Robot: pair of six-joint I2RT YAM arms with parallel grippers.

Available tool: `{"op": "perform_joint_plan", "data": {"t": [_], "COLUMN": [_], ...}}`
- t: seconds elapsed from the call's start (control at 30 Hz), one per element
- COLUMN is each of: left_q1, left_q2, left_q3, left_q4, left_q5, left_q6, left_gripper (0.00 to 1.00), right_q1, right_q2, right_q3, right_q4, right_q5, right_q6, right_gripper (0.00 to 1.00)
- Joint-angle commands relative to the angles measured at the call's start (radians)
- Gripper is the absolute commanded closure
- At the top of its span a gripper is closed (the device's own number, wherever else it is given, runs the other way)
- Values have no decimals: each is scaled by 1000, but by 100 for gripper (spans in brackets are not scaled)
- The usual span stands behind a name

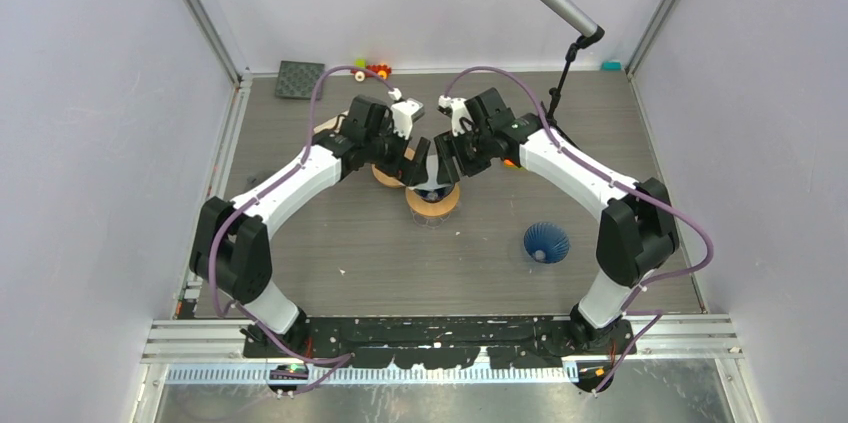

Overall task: Place the coffee filter in the dripper
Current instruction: Place the coffee filter in the coffee dripper.

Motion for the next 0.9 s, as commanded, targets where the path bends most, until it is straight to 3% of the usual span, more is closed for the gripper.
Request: {"op": "perform_joint_plan", "data": {"t": [0.0, 0.53, 0.87], "left_q1": [14, 17, 17], "left_q2": [-61, -70, -25], "left_q3": [45, 57, 42], "left_q4": [-2, -22, -38], "left_q5": [25, 70, 6], "left_q6": [18, 15, 6], "left_gripper": [6, 6, 11], "right_q1": [-7, -13, -16], "right_q2": [-60, -29, 0], "right_q3": [52, 45, 28], "right_q4": [6, -6, -10], "right_q5": [-23, -26, -8], "right_q6": [6, 6, -3], "right_gripper": [36, 39, 41]}}
